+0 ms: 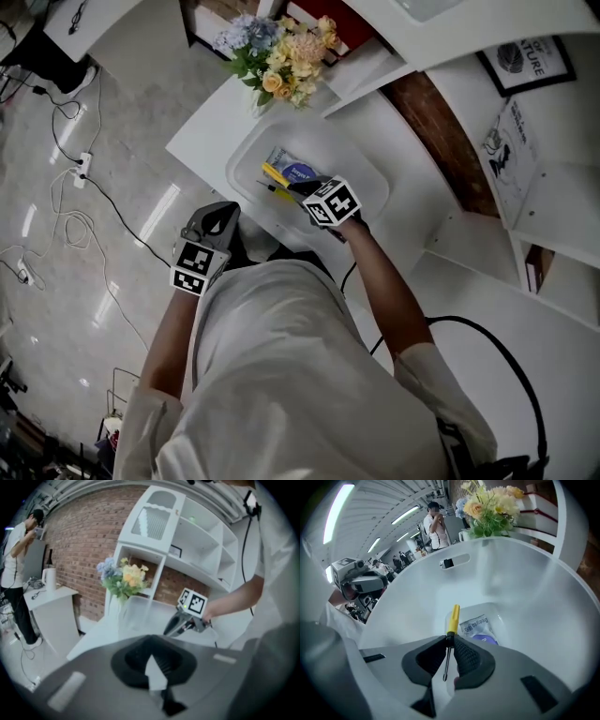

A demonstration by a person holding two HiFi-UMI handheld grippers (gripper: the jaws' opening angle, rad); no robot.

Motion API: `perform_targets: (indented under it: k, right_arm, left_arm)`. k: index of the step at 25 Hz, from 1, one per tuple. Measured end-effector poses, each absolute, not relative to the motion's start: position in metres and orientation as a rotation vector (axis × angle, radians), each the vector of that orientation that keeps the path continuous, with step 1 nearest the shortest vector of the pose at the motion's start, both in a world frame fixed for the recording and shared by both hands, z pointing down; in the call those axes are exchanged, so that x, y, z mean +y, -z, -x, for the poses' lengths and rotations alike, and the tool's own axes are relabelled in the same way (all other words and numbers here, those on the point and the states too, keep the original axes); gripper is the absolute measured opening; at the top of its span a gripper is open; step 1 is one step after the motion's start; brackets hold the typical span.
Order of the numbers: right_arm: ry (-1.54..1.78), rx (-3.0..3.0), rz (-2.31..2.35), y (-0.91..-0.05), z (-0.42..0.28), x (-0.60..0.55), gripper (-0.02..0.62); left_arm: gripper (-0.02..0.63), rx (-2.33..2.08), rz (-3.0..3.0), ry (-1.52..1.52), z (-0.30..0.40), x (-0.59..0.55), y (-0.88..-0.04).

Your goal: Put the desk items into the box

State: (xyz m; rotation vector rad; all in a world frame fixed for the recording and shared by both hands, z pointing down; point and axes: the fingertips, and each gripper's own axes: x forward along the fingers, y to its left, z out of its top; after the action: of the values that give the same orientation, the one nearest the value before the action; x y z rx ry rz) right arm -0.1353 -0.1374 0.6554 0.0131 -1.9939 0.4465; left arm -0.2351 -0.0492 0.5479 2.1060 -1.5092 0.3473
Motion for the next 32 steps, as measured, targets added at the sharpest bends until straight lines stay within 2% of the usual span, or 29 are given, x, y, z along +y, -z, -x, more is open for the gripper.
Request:
perform_targets:
  k: [19,21,24,32]
  right_arm:
    - [-0.450,-1.835,-0.165,-0.749,0.125,-0.162,0.048]
    - [-0.452,-1.840,-0.176,-0.749,0.125,-0.164,0.052]
    - [-0.480,-1.860,-0.174,-0.743,0.129,-0.160,0.126]
    - [-0.441,-1.999,-0.212,-0.701,0.140,-0.166,0.126]
  left_arm:
    - [0.003,-1.461,-2.060,-0.360,0.247,-0.046,-0.565]
    - [0.003,-1.467,-2.053,-0.353,0.251,-0.045,-0.566]
    - [0.003,-1.470,-2.046,-0.351,0.255,-0.041,-0.568]
    - [0.003,-1.447,-2.100,-0.338,0.254,-0.043,-0.562]
